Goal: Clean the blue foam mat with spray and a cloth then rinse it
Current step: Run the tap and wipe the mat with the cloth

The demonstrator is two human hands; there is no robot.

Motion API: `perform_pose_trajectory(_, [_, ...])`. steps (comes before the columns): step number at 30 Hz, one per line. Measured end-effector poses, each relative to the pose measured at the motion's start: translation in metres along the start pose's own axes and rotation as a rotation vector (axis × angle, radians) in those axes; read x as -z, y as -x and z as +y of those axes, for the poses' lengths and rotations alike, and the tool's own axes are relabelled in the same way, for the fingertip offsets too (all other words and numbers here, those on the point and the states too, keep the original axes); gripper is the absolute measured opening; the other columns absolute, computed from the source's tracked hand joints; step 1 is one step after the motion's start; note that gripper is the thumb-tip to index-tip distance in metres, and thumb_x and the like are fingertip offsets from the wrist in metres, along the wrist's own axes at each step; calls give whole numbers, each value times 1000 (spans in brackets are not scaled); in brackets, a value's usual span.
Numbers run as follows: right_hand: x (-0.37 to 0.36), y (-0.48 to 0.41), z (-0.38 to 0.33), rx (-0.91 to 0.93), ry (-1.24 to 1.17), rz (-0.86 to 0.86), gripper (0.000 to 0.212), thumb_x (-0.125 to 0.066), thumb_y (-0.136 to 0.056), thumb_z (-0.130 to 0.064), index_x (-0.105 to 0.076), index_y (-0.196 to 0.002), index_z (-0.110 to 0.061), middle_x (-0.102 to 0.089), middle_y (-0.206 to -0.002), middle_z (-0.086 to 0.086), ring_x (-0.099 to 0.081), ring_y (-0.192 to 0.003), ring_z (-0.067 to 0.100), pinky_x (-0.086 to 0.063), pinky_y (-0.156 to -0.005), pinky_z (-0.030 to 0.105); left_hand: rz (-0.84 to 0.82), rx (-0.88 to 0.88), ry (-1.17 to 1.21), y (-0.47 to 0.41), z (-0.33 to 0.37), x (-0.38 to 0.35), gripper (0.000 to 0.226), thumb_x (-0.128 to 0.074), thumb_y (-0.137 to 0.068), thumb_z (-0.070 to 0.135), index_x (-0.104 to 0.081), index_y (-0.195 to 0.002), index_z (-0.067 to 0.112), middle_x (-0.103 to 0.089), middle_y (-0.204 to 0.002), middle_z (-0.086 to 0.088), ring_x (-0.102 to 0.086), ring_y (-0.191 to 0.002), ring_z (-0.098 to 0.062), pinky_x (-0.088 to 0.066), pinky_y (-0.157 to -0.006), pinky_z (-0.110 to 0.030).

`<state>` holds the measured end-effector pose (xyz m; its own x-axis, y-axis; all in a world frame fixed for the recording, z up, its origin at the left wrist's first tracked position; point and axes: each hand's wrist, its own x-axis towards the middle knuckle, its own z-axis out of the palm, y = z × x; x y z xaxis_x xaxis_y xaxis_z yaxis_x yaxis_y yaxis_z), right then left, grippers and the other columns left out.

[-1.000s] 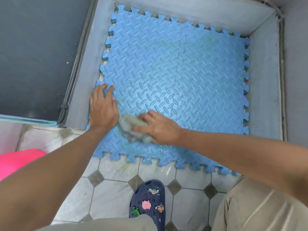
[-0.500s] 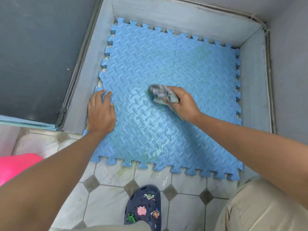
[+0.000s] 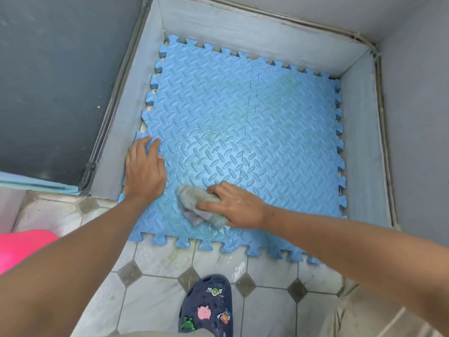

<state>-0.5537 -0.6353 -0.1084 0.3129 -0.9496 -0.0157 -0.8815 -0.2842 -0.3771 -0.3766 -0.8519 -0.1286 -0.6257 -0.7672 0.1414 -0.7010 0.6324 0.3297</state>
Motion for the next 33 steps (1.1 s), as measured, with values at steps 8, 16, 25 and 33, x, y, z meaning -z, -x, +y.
perform_pose_trajectory(8, [71,2,126,-675,51,151,51,-64,-95,-31,-51,-145,-26,-48,-135,18,-50,-121,39,-47,-100,47,-20,17,7,0,1,1,41,-42,-101,19,-47,-141,10,-43,-144,-13,-39,-134,-31,-33,-112,-46])
perform_pose_trajectory(16, [48,-61,83,-900,-81,452,53,-63,-93,-26,-48,-144,-25,-49,-124,17,-45,-111,32,-50,-88,47,-26,22,-6,-1,1,1,41,-44,-101,18,-47,-141,10,-43,-145,-14,-38,-136,-31,-33,-113,-47])
perform_pose_trajectory(25, [33,-81,76,-200,82,129,56,-70,-89,-29,-56,-143,-26,-56,-131,20,-55,-106,34,-50,-85,43,-37,9,-6,0,1,2,42,-45,-99,14,-47,-141,9,-43,-143,-15,-38,-135,-33,-33,-112,-48])
perform_pose_trajectory(33, [87,6,207,-1434,-30,475,62,-54,-94,-12,-38,-152,-28,-38,-142,22,-38,-128,43,-45,-100,52,-49,20,-4,-2,3,4,41,-47,-100,14,-47,-141,8,-44,-143,-15,-38,-135,-33,-32,-112,-47])
